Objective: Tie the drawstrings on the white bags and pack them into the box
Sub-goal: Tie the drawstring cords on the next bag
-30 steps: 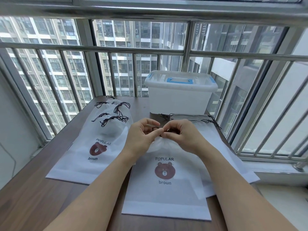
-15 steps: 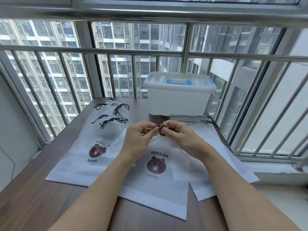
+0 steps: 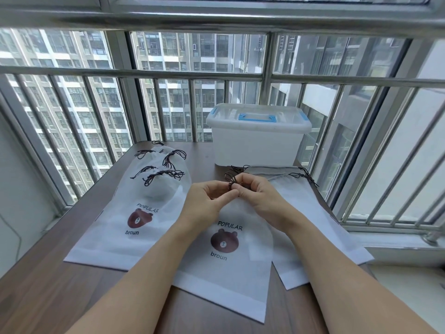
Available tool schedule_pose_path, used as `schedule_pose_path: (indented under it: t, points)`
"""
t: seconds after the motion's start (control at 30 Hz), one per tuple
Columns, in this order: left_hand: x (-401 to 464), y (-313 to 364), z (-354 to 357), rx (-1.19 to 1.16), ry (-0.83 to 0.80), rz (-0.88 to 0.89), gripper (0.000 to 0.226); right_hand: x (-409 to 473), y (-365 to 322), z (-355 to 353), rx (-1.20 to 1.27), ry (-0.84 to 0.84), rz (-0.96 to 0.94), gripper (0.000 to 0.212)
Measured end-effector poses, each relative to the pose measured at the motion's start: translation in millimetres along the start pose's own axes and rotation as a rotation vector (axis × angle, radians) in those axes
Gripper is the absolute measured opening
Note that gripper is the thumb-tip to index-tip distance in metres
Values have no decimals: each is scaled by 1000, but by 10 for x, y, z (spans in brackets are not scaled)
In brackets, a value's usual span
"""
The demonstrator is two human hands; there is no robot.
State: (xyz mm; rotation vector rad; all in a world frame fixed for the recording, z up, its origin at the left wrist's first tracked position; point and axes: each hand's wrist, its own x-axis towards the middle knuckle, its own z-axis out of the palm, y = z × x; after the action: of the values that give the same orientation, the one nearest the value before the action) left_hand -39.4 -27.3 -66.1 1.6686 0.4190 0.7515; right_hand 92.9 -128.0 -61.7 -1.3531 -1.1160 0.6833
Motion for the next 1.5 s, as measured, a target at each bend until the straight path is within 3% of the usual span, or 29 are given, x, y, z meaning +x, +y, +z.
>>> schedule_pose_path:
  t: [0.13,0.33,0.5,0.6,0.8,1.2,1.3,1.4,1.5]
  points:
    - [11,-14,-15,-91,-32,-135,8,-3,-2,4,76,19,-4,9]
    - [73,-21,-22,-276,8,-277,9,44,-5,74,-271,256,-76,18]
    - [91,32,-5,-531,-105,-378,17,59,-7,92,-236,235,-60,18]
    - [75,15,-13,-300,-120,-330,17,60,20,85,-237,196,-51,20]
    - [71,60,-86,25,37,-55,6,44,-4,29,-185,162,-40,17]
    - [55,24,-90,196,62,49,7,27,-19,-22,-217,111,-24,19]
    - [62,4,-55,301,143,116,8,30,-40,24,-213,111,-10,19]
    - [65,-17,-60,467,259,215,25,44,-31,58,-227,133,15,21]
    - [36,16,-63,453,394,282,32,46,4,77,-257,151,33,21]
